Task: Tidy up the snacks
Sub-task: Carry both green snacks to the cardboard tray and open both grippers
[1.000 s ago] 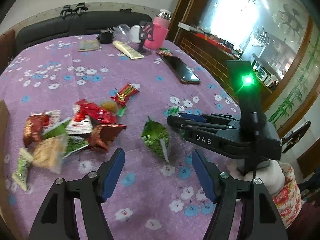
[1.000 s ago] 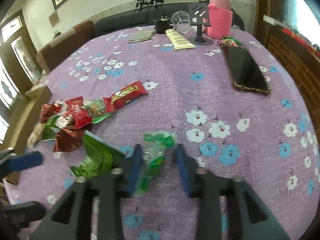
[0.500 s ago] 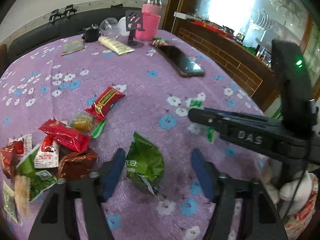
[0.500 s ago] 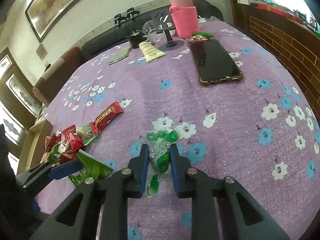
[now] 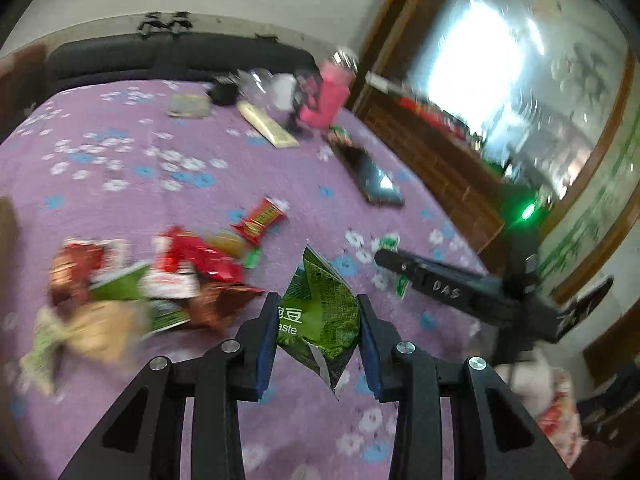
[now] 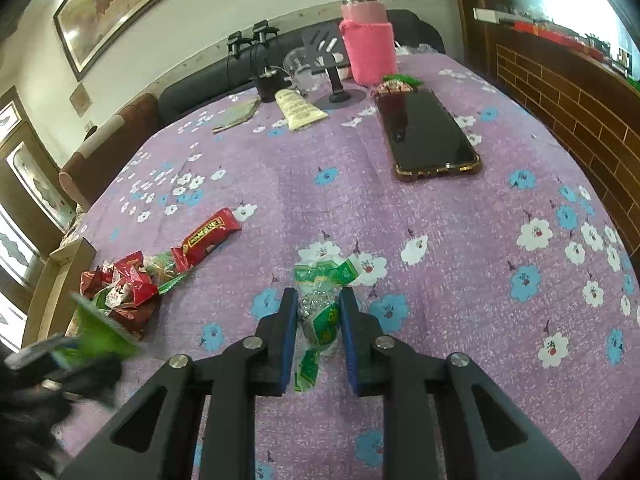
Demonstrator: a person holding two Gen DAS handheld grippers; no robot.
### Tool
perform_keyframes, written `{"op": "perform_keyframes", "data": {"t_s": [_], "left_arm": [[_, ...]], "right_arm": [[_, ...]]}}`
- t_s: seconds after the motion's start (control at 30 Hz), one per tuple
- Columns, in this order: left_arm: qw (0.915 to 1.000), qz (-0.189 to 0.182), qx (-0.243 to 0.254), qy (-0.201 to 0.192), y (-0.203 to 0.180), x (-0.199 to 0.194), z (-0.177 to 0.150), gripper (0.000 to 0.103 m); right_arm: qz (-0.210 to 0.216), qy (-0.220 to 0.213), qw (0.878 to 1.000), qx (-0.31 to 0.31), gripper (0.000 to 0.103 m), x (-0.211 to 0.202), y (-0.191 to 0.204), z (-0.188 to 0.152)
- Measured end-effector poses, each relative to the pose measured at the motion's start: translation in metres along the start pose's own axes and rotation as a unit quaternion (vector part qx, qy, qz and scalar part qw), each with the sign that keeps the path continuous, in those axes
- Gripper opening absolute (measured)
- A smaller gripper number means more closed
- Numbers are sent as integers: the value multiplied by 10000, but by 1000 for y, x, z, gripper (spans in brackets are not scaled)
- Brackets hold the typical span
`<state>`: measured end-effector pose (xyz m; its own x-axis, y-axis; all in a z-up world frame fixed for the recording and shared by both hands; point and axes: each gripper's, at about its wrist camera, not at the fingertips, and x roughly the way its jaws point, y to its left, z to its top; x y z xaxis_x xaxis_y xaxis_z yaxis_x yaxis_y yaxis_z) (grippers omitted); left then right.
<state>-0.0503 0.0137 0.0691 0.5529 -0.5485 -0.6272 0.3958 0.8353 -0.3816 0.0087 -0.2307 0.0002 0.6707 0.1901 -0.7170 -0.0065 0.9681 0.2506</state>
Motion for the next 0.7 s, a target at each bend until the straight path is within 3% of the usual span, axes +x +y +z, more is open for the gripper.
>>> {"op": "perform_keyframes", "data": {"t_s": [0.13,0.3,0.53,0.7], "left_arm": [[9984,220,-349,-374,34,-54,-6,38],[9903,871,-790,-744,91,-119,-24,38],[9684,1728,-1336,-1204,161,-180,-52,38],[9534,2287,-1533,-1235,197,-201,-68,39]], "right_arm": [[-13,-136,9997,-220,20,-5,11,-1],[240,-74,9993,-291,20,-22,39,-5],[903,-3,9907,-1015,20,-58,131,-12],[1641,311,9754,-1442,20,-63,210,-18]]}}
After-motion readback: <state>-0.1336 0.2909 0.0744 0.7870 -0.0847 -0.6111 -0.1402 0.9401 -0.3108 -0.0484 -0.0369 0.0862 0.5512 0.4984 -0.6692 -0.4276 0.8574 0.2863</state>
